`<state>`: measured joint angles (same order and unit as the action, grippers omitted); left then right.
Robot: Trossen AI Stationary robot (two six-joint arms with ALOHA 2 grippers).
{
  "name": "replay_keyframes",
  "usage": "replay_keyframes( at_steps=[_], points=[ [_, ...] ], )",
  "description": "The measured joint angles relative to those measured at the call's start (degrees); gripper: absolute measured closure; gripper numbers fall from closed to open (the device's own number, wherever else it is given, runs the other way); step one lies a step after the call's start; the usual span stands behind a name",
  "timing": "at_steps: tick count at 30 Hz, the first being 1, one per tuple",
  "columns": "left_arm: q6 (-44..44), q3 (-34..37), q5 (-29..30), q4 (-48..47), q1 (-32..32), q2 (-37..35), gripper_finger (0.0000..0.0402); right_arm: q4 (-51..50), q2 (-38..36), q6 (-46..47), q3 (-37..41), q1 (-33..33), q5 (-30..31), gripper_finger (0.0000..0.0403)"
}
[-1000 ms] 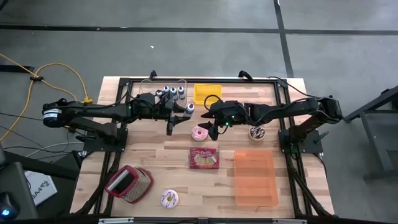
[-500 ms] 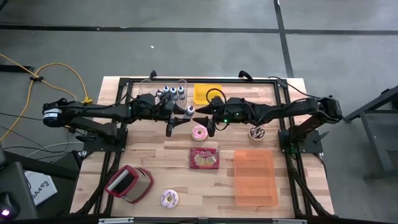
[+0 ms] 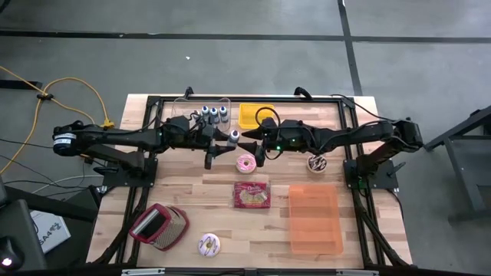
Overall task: Pick & Place Food Item
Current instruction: Put the violet food coloring bottle into the transparent bin
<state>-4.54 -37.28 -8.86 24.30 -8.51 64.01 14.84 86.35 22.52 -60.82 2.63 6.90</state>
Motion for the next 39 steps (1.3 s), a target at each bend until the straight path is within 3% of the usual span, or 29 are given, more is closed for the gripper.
replay_keyframes(
  at_steps=[12, 24, 39],
  points=[
    [-2.8, -0.1, -0.9, 0.6, 0.1, 3.3, 0.0257, 8.1, 6.0, -1.9, 0.0, 0.0, -4.0, 0.019],
    [-3.3, -0.1, -2.0, -7.7, 1.4, 3.3, 0.0257, 4.9, 6.6, -1.8, 0.0, -0.4, -6.2, 0.019],
    [-3.4, -0.1, -1.8, -7.8, 2.8, 3.3, 0.0257, 3.6, 6.9, -1.1, 0.0, -0.9, -7.1, 0.019]
  ],
)
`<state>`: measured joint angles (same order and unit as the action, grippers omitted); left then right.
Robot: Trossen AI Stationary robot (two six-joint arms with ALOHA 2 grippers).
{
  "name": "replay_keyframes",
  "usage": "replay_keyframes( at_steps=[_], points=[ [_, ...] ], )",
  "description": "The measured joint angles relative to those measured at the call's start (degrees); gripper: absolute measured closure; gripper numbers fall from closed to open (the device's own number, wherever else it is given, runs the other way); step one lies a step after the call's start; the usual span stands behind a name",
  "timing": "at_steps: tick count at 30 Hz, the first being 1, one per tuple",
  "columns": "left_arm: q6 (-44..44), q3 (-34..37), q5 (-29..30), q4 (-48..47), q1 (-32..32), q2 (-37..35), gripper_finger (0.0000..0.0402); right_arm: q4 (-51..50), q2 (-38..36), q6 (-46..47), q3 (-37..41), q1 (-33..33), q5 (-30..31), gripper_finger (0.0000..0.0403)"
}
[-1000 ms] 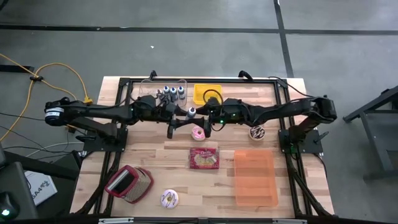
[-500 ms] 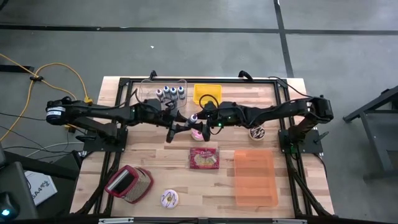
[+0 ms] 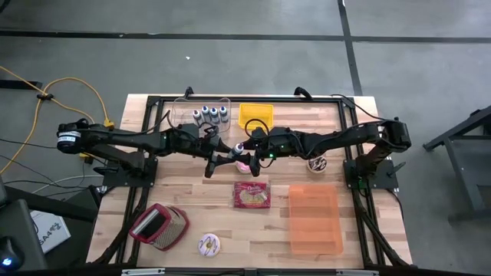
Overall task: Pick & Place Food Item
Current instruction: Put the violet food coloring bottle into the transparent bin
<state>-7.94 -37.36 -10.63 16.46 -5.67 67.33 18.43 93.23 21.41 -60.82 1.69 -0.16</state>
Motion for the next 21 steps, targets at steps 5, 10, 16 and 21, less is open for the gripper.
replay_keyframes(
  at_steps=[5, 10, 16, 21],
  points=[
    [0.0, 0.0, 0.0, 1.4, 0.0, 0.0, 0.0257, -0.1, 0.0, 0.0, 0.0, -0.5, 0.7, 0.019],
    [-0.1, 0.1, 0.0, 4.1, 0.0, 0.0, 0.0257, 0.2, 0.0, -1.2, 0.0, -1.4, 3.6, 0.019],
    [-0.5, 0.1, 0.0, 7.0, 0.0, 0.0, 0.0257, 4.6, 0.0, -5.0, 0.0, -2.5, 7.4, 0.019],
    [-0.5, 0.1, 0.1, 12.4, 0.0, 0.0, 0.0257, 9.3, 0.0, -8.1, 0.0, -2.8, 9.6, 0.019]
  ],
)
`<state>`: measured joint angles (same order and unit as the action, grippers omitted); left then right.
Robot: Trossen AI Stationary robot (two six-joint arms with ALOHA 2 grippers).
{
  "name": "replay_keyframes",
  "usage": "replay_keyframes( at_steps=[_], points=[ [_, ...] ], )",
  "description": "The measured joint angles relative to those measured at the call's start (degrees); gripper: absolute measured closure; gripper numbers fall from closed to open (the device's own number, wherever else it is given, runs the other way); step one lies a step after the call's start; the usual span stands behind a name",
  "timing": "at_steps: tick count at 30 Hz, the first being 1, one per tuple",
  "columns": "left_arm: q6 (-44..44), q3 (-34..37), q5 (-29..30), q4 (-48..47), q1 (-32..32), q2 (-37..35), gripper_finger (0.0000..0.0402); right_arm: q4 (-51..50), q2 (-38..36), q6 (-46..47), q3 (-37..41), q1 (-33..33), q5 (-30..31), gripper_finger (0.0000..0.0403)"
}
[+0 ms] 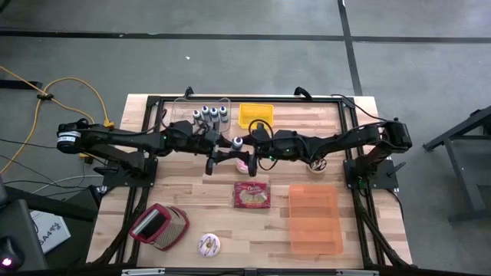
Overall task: Pick & Place Food Item
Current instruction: Put the violet food coloring bottle into the transparent bin
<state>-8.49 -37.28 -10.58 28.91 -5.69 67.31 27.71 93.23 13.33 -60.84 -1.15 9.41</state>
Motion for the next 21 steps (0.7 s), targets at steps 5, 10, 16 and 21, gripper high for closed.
replay_keyframes(
  at_steps=[5, 10, 16, 21],
  points=[
    [1.1, 0.0, 0.6, 4.3, -0.2, 0.0, 0.0257, 4.5, 0.0, -3.1, 0.0, 0.0, 1.0, 0.019],
    [2.5, 0.0, 2.5, 7.1, -0.2, 0.0, 0.0257, 8.4, 0.0, -6.4, 0.0, 0.0, 1.3, 0.019],
    [2.7, 0.0, 3.2, 9.3, -0.8, 0.0, 0.0257, 12.1, 0.0, -8.9, 0.0, 0.1, 1.3, 0.019],
    [2.7, 0.0, 3.2, 9.1, -1.4, 0.0, 0.0257, 12.4, 0.0, -9.0, 0.0, 0.1, 1.2, 0.019]
  ],
)
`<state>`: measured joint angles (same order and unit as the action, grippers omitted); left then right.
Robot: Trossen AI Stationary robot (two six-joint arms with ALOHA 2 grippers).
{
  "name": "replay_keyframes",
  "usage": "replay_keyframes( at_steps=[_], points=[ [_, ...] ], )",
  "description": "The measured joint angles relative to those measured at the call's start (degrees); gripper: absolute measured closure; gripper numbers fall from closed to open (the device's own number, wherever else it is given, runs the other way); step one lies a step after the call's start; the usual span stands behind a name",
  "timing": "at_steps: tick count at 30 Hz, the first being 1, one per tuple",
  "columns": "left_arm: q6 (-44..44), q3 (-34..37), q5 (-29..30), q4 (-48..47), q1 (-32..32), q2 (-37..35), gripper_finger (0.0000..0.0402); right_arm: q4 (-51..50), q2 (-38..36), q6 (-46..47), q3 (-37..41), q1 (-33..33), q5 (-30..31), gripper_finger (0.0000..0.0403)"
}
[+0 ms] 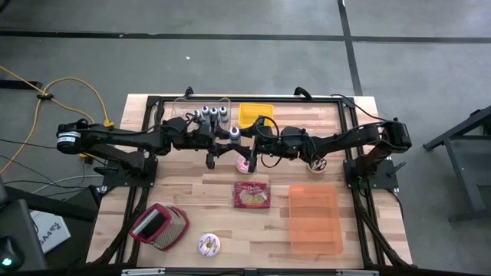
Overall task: Pick & Place Food Item
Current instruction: Put the violet food coloring bottle into the transparent bin
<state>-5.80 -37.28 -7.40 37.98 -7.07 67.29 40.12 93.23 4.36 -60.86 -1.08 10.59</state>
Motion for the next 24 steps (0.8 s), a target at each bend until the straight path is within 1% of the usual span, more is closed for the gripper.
replay_keyframes(
  at_steps=[4, 10, 13, 16, 24],
  points=[
    [0.0, 0.0, 0.0, 0.0, 0.0, 0.0, 0.0257, 0.0, 0.0, 0.0, 0.0, 0.0, 0.0, 0.0202],
    [-0.1, 0.0, -0.3, -0.1, 0.0, 0.0, 0.0257, 0.0, 0.0, -0.2, 0.0, 0.1, 0.0, 0.0252],
    [-0.1, 0.0, -0.8, -0.1, 0.0, 0.0, 0.0257, 0.0, 0.0, -0.2, 0.0, 0.1, 0.0, 0.027],
    [-0.1, 0.0, -0.8, -0.2, 0.0, 0.0, 0.0257, -0.1, 0.0, -0.2, 0.0, 0.1, 0.0, 0.0275],
    [-0.1, 0.0, -0.8, -0.2, 0.1, 0.0, 0.0257, -0.1, 0.0, -0.2, 0.0, 0.1, 0.0, 0.0273]
  ],
)
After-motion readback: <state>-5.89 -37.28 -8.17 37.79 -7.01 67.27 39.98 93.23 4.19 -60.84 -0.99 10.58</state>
